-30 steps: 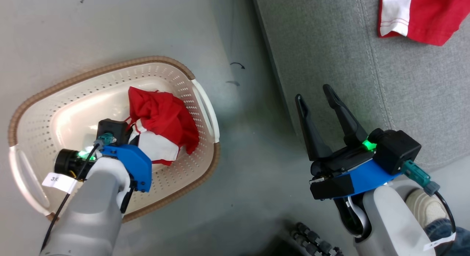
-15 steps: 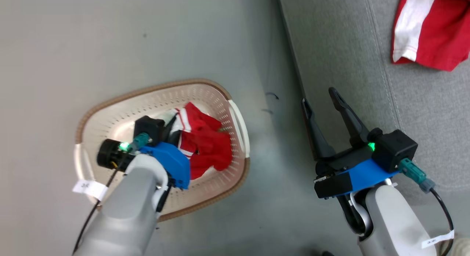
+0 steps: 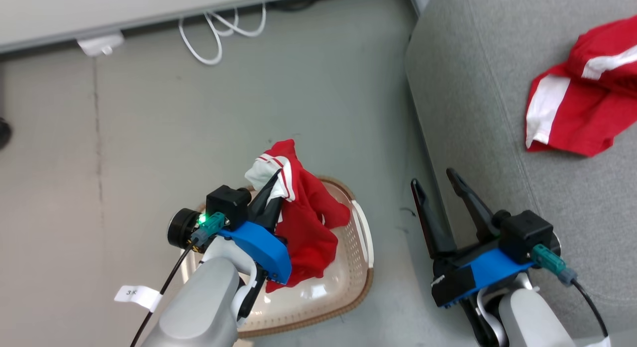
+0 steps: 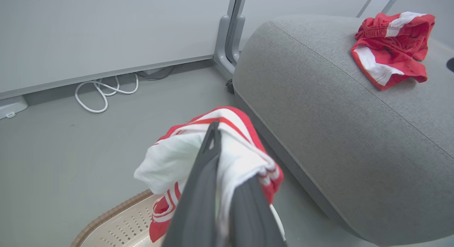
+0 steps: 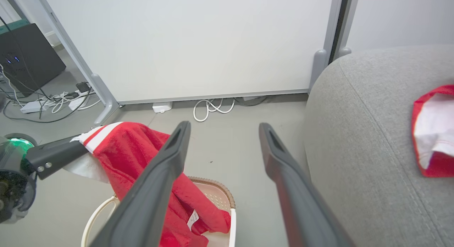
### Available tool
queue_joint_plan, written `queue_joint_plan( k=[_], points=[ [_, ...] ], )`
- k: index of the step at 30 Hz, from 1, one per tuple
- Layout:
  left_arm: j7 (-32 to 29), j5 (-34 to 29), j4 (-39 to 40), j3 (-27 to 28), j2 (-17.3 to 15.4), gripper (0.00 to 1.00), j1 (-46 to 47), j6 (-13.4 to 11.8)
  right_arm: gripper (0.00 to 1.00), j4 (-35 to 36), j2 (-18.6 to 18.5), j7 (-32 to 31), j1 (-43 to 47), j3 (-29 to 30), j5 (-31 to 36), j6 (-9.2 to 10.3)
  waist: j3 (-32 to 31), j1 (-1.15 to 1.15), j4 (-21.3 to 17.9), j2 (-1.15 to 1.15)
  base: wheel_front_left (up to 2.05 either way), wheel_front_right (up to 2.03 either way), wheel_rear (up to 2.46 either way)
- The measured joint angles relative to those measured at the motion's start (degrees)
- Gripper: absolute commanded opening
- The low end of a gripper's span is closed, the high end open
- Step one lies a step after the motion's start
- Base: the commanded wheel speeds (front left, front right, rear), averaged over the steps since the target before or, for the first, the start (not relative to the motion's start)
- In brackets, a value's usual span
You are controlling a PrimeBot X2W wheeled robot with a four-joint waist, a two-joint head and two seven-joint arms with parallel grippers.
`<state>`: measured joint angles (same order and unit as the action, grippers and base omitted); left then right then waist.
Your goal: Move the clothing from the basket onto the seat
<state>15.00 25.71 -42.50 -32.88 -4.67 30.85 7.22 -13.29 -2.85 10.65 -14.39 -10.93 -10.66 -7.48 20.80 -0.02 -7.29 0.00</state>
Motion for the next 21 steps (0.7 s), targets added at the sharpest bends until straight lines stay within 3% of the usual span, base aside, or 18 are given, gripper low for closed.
queue_joint_plan(
  k=[10,21],
  points=[
    [0.0,1.2,4.01,-4.47,-0.19,0.0,0.48,0.21,1.0,0.27,-0.01,-2.34,5.67,1.72,-0.19,0.0,-10.39,-0.01,3.63,0.0,0.0,0.0,0.0],
    [-2.34,4.54,3.92,-8.73,0.69,0.0,8.21,0.21,1.0,1.79,-0.01,-4.37,9.03,1.88,-0.49,0.0,-16.32,0.0,6.68,0.0,0.0,0.0,0.0]
  ],
)
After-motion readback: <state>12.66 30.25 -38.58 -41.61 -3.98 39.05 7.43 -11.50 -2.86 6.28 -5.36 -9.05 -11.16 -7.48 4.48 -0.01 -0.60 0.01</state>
